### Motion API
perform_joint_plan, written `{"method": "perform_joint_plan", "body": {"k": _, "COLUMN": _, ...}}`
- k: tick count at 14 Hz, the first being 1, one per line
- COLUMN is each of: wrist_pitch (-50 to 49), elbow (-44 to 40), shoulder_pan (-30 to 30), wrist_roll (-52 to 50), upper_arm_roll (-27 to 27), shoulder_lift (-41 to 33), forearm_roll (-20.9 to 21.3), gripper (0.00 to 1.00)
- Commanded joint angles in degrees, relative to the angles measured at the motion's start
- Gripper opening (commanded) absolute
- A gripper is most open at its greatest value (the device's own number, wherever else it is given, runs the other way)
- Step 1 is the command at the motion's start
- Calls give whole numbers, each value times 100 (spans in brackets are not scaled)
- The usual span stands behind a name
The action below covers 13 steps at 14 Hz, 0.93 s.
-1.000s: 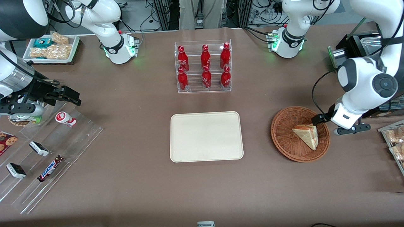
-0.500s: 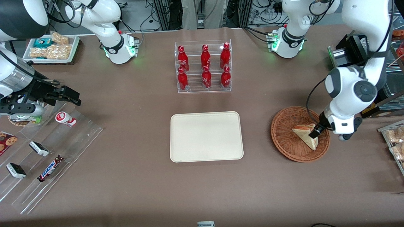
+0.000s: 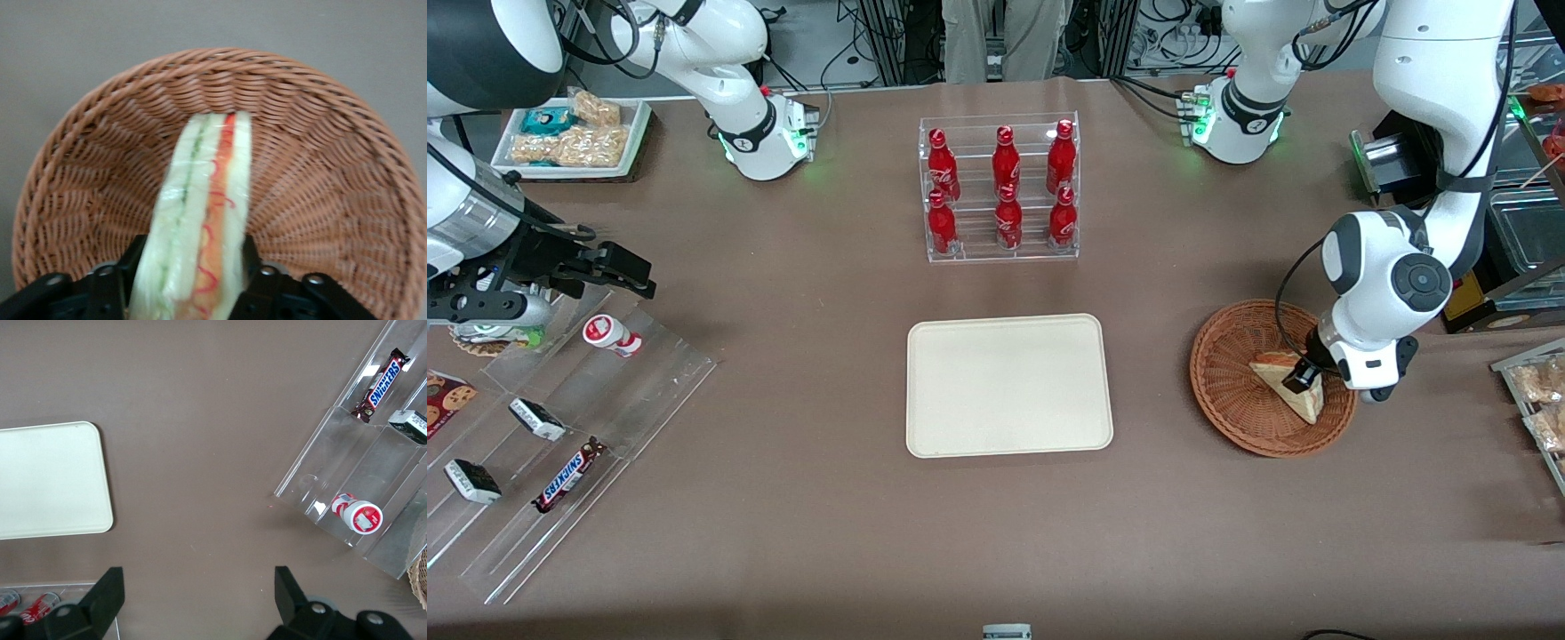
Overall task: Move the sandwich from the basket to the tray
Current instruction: 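Lift the sandwich and carry it with the left gripper over the cream tray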
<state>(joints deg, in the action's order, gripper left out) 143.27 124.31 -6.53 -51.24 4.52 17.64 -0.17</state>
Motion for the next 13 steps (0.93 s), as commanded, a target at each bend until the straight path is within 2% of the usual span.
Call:
{"method": "perform_joint_plan", "body": {"k": 1, "wrist_pitch": -997, "elbow": -676, "shoulder_pan": -295, "wrist_roll": -9, "upper_arm_roll": 14, "shoulder_lift": -59, "forearm_roll": -62, "gripper": 5}}
{"method": "perform_joint_plan", "body": {"k": 3, "wrist_pitch": -2096, "elbow": -1581, "shoulder_pan": -541, "wrist_roll": 44, "upper_arm_roll": 14, "shoulder_lift": 107, "forearm_roll": -36, "gripper": 5}}
{"method": "perform_joint_plan", "body": {"k": 5, "wrist_pitch": -2627, "elbow": -2416, "shoulder_pan": -892, "wrist_roll": 70, "upper_arm_roll": 14, "shoulder_lift": 397, "forearm_roll": -44, "gripper": 5}}
{"method": "perform_joint_plan", "body": {"k": 8, "wrist_pitch": -2585, "elbow": -3078, "shoulder_pan": -1568, "wrist_roll": 210, "upper_arm_roll": 14, "shoulder_lift": 933, "forearm_roll": -44, "gripper": 6}}
{"method": "perform_joint_plan", "body": {"k": 10, "wrist_pitch": -2200, "elbow": -3394, "shoulder_pan": -2086, "wrist_roll": 623, "upper_arm_roll": 14, "shoulder_lift": 1285, "forearm_roll": -62, "gripper": 6}}
{"method": "perform_joint_plan", "body": {"k": 13, "wrist_pitch": -1505, "elbow": -3606, "shoulder_pan": -2728, "wrist_roll": 642, "upper_arm_roll": -21, "shoulder_lift": 1733, "forearm_roll": -71, "gripper": 6}}
